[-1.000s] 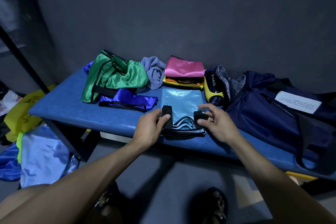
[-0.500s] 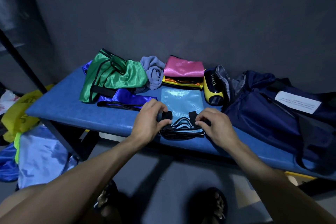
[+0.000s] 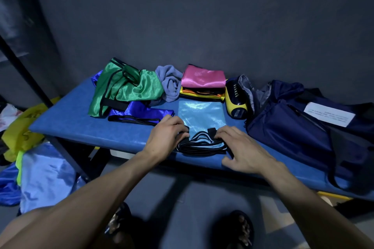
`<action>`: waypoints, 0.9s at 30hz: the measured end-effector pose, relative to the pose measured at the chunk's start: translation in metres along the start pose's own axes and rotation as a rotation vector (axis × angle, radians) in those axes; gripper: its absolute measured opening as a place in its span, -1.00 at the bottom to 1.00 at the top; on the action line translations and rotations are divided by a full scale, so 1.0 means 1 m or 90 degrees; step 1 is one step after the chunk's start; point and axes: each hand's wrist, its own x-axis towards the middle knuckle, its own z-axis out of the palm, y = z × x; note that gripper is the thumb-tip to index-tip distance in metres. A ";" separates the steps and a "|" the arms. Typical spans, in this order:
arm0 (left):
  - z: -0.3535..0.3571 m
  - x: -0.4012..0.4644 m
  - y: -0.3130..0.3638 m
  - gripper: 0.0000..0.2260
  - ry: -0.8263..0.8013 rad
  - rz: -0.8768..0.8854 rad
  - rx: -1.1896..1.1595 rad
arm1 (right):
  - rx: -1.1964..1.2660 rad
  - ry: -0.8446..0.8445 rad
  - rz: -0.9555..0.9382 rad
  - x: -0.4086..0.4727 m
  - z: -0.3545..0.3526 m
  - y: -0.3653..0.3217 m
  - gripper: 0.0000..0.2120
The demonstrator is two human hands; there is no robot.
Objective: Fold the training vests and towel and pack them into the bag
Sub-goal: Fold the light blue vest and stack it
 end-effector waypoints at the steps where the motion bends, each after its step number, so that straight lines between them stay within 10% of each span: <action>1: 0.000 -0.001 -0.002 -0.78 -0.020 0.014 0.009 | -0.007 0.002 -0.007 -0.001 0.001 0.000 -0.40; 10: -0.029 -0.007 -0.024 -0.26 -0.339 0.125 0.044 | 0.013 0.053 -0.021 0.001 0.009 0.006 -0.52; 21: -0.023 -0.008 -0.015 -0.59 -0.200 0.175 0.086 | -0.027 0.075 -0.004 -0.007 0.021 -0.007 -0.23; 27: -0.036 -0.010 -0.019 -0.73 -0.258 0.065 -0.175 | 0.028 0.160 -0.011 -0.013 0.029 -0.012 -0.47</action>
